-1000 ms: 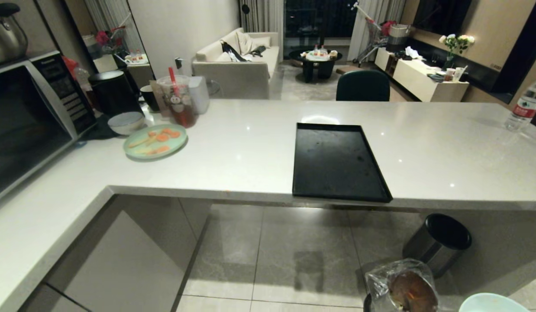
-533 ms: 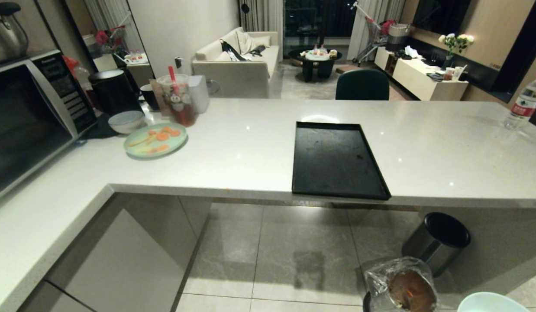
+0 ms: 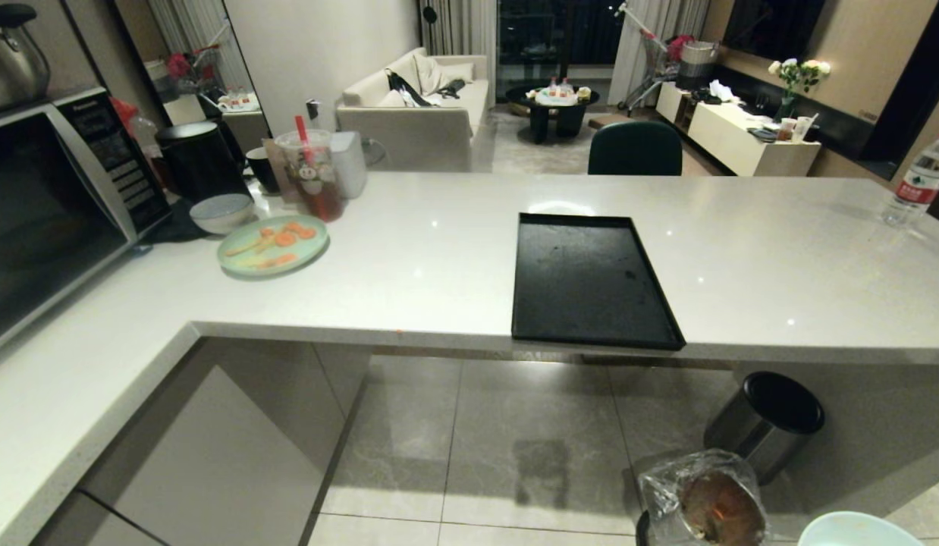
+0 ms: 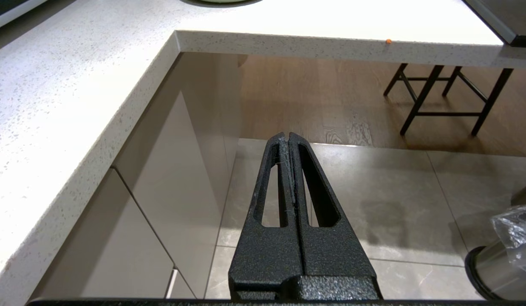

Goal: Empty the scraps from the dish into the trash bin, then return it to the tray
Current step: Move the bowl over the trash can

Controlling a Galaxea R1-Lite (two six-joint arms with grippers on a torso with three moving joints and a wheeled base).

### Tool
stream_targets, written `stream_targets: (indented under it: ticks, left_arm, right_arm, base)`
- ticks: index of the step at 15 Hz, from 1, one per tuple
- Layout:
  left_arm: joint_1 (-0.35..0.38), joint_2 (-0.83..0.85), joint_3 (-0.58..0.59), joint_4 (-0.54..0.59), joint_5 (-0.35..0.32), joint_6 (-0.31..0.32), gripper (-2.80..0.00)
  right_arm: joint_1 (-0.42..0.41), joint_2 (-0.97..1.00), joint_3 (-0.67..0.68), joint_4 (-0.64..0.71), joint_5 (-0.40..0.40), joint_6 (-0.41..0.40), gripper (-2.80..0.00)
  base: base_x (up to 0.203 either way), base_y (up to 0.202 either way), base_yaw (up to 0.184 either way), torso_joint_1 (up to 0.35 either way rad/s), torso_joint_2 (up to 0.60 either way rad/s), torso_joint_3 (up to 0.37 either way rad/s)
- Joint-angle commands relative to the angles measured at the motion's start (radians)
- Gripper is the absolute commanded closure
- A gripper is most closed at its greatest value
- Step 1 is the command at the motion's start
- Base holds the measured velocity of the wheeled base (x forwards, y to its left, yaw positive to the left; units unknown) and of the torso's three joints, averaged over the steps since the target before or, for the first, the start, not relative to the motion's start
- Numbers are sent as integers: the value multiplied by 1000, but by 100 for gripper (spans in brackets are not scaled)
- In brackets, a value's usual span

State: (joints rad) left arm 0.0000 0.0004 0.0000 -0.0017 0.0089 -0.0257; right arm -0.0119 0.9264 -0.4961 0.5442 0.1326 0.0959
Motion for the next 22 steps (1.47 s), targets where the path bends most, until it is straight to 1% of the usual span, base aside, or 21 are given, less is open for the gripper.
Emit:
stream_targets:
  ticks: [1, 3, 7, 22]
  left_arm:
    - [0, 0, 0, 0, 0, 0, 0]
    - [0, 1, 0, 0, 0, 0, 0]
    - [0, 1, 0, 0, 0, 0, 0]
    - [0, 0, 0, 0, 0, 0, 0]
  right_arm:
    - [3, 0, 2, 3, 1, 1, 0]
    - [14, -3, 2, 3, 1, 1, 0]
    - [44, -9, 9, 3, 0, 58, 0]
    - [35, 0, -18, 2, -4, 59, 0]
  base:
    - [0, 0, 0, 0, 0, 0]
    - [0, 0, 0, 0, 0, 0]
    - [0, 0, 0, 0, 0, 0]
    - [0, 0, 0, 0, 0, 0]
